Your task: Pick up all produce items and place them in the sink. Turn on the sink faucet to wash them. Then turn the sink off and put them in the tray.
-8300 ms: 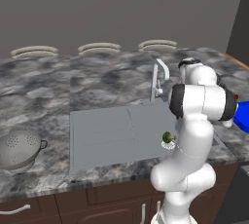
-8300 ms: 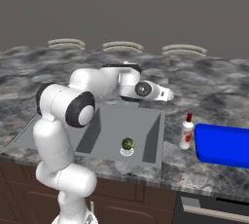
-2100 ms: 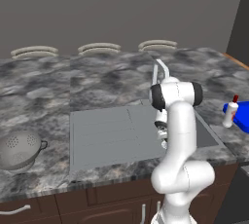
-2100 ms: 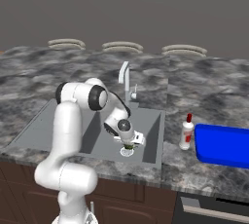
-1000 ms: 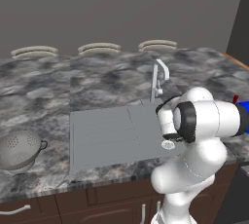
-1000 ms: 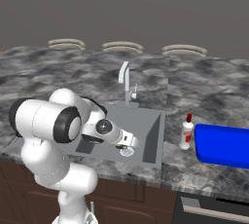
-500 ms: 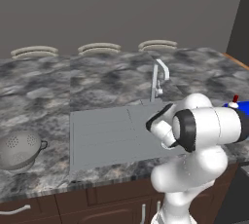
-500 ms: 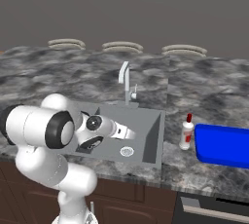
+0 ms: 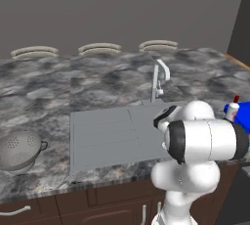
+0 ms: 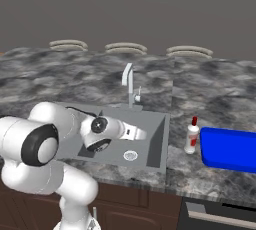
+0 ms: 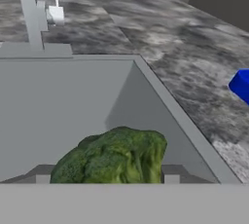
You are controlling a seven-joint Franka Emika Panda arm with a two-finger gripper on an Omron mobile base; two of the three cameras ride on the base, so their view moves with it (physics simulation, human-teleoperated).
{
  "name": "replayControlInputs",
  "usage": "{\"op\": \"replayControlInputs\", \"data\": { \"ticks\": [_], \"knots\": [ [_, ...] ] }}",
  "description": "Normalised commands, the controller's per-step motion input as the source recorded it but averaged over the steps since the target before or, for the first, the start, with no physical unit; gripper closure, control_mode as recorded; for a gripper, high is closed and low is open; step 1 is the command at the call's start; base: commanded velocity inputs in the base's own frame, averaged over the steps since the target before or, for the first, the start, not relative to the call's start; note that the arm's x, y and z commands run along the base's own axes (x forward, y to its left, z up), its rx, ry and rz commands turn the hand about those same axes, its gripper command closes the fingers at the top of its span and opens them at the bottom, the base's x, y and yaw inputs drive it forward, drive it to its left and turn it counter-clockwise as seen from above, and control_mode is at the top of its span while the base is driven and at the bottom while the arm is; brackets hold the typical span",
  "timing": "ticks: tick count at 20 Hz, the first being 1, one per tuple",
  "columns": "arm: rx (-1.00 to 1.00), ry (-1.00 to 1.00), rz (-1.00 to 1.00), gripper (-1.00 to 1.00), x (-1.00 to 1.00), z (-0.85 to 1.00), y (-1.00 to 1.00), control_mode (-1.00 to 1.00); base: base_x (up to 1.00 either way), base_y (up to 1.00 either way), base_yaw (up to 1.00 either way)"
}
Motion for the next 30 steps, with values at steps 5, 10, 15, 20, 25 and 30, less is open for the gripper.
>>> {"op": "replayControlInputs", "data": {
  "ticks": [5, 10, 15, 20, 25, 30],
  "knots": [
    [0.13, 0.18, -0.01, 1.00, 0.16, 1.00, -0.13, -1.00, 0.00, 0.00, 0.00],
    [0.13, 0.13, 0.00, 1.00, 0.09, 1.00, -0.05, -1.00, 0.00, 0.00, 0.00],
    [0.10, 0.18, -0.01, 1.00, -0.10, 0.94, -0.27, -1.00, 0.00, 0.00, 0.00],
    [0.07, 0.13, -0.05, 1.00, -0.54, 0.24, -0.68, -1.00, 0.00, 0.00, 0.00],
    [0.06, 0.05, -0.06, 1.00, -0.95, 0.00, -0.49, -1.00, 0.00, 0.00, 0.00],
    [0.00, 0.03, -0.10, 1.00, -0.36, 0.00, -0.79, -1.00, 0.00, 0.00, 0.00]
  ]
}}
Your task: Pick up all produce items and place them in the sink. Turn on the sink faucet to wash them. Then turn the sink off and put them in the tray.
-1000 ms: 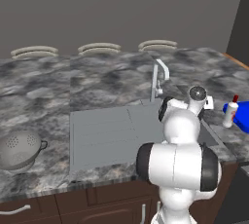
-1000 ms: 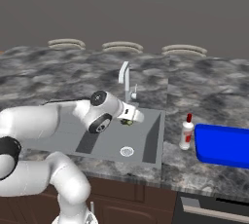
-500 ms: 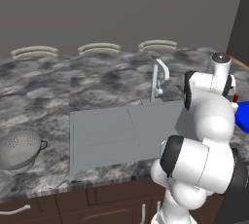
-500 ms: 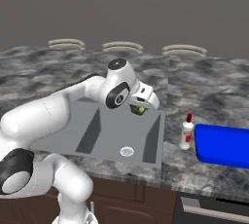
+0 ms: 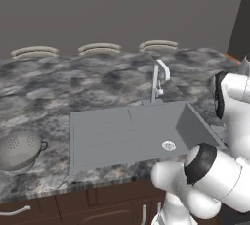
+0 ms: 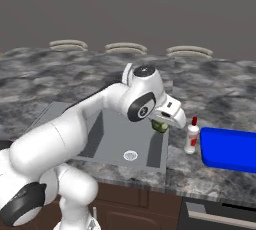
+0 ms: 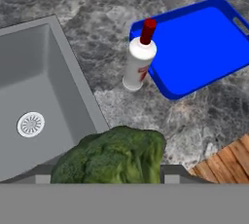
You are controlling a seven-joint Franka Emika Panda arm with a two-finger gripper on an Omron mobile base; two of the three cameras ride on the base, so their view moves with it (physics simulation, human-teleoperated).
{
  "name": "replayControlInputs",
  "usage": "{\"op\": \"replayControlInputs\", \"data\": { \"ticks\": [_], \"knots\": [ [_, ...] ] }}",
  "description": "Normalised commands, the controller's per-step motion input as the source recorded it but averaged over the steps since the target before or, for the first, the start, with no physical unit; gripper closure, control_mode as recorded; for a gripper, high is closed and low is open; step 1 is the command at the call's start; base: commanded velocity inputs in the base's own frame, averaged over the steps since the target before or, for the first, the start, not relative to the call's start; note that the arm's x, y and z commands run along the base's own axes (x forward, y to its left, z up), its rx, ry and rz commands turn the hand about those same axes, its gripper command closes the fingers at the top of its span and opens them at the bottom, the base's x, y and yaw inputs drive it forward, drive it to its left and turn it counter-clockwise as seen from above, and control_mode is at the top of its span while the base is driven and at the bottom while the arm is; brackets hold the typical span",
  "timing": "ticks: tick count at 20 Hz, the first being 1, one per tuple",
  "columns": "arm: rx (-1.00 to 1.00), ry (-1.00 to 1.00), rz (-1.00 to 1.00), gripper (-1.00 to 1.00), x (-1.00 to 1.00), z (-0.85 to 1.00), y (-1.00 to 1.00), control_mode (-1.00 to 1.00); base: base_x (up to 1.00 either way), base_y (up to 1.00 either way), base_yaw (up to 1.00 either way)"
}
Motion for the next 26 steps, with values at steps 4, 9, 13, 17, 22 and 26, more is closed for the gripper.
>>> {"op": "replayControlInputs", "data": {
  "ticks": [4, 9, 13, 17, 22, 26],
  "knots": [
    [0.00, 0.02, -0.07, 1.00, 0.09, 0.00, -0.91, -1.00, 0.00, 0.00, 0.00],
    [0.03, 0.04, -0.04, 1.00, 0.05, 0.00, -0.88, -1.00, 0.00, 0.00, 0.00],
    [0.10, 0.02, 0.00, 1.00, 0.00, 0.00, -0.84, -1.00, 0.00, 0.00, 0.00],
    [0.19, 0.00, 0.00, 1.00, 0.10, -0.11, -0.76, -1.00, 0.00, 0.00, 0.00],
    [0.19, 0.00, 0.00, 1.00, 0.42, -0.22, -0.58, -1.00, 0.00, 0.00, 0.00],
    [0.17, 0.02, 0.00, 1.00, 0.52, -0.23, -0.53, -1.00, 0.00, 0.00, 0.00]
  ]
}}
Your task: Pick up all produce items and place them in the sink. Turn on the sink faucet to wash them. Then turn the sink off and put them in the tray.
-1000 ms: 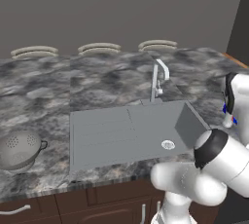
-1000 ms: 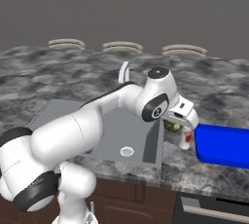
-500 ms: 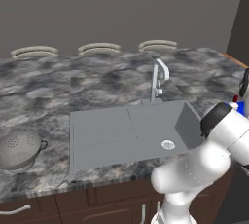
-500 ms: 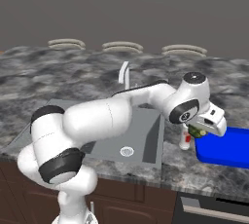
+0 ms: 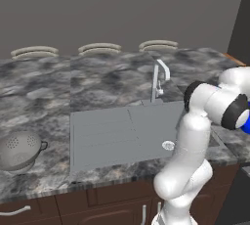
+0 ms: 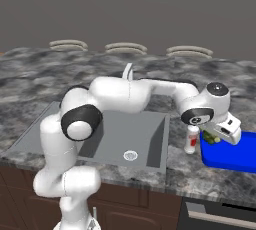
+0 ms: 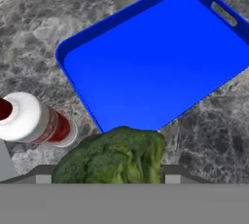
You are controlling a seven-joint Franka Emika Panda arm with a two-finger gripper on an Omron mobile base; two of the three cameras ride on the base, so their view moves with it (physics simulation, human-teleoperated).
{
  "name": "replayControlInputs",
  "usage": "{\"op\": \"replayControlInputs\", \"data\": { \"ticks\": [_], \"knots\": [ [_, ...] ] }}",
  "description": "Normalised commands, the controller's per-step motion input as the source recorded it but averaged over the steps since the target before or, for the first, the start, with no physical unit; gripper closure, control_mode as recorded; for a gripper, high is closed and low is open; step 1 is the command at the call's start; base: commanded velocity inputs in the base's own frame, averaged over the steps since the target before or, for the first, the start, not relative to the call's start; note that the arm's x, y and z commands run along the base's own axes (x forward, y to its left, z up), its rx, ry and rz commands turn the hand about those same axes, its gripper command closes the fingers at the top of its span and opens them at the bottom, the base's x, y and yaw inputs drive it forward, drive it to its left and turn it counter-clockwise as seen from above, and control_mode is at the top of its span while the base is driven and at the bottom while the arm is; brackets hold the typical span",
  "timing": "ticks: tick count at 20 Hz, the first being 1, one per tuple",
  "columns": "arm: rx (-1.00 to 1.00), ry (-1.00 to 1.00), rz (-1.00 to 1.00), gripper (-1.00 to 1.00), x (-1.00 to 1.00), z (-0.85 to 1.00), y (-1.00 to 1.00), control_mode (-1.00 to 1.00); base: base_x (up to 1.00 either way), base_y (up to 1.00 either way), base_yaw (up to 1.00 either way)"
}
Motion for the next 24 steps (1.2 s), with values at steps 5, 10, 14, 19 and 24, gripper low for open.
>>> {"op": "replayControlInputs", "data": {
  "ticks": [5, 10, 14, 19, 24],
  "knots": [
    [0.16, 0.04, 0.00, 1.00, 0.36, -0.28, -0.57, -1.00, 0.00, 0.00, 0.00],
    [0.17, 0.00, 0.00, 1.00, 0.22, -0.06, -0.72, -1.00, 0.00, 0.00, 0.00],
    [0.17, 0.00, 0.00, 1.00, 0.38, -0.01, -0.68, -1.00, 0.00, 0.00, 0.00],
    [0.16, 0.00, 0.00, 1.00, 0.26, -0.18, -0.48, -1.00, 0.00, 0.00, 0.00],
    [0.12, 0.00, 0.00, 1.00, 0.10, -0.39, -0.12, -1.00, 0.00, 0.00, 0.00]
  ]
}}
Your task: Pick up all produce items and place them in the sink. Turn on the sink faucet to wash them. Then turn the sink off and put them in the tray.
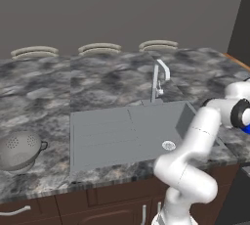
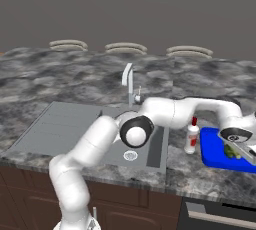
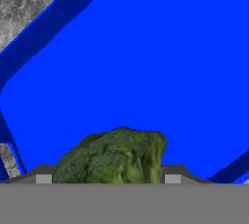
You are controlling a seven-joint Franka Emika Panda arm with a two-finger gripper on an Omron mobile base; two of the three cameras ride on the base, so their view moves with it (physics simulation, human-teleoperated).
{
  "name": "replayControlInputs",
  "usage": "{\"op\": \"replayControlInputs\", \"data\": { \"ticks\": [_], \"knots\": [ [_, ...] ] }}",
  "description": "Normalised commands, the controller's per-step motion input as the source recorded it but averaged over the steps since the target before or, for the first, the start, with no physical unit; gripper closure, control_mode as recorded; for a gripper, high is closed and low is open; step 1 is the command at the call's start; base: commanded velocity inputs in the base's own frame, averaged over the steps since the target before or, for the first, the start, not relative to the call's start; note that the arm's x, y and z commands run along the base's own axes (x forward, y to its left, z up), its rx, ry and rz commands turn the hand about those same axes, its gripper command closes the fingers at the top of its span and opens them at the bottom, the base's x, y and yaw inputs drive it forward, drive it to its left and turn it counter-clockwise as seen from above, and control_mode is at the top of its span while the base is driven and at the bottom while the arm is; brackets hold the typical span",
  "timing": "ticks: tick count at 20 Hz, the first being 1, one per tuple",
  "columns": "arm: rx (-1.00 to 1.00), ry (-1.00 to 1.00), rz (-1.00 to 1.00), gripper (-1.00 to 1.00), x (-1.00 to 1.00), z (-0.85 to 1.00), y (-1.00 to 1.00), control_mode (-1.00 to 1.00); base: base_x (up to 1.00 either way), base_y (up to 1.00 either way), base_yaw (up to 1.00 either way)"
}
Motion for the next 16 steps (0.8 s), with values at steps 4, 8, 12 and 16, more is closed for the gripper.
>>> {"op": "replayControlInputs", "data": {
  "ticks": [4, 8, 12, 16],
  "knots": [
    [0.08, 0.00, 0.00, 1.00, 0.23, -0.23, 0.00, -1.00, 0.00, 0.00, 0.00],
    [0.02, 0.00, 0.00, 1.00, 0.29, -0.12, 0.00, -1.00, 0.00, 0.00, 0.00],
    [0.00, 0.01, 0.00, 1.00, 0.22, -0.15, 0.00, -1.00, 0.00, 0.00, 0.00],
    [0.00, 0.02, 0.00, -1.00, 0.12, -0.24, 0.00, -1.00, 0.00, 0.00, 0.00]
  ]
}}
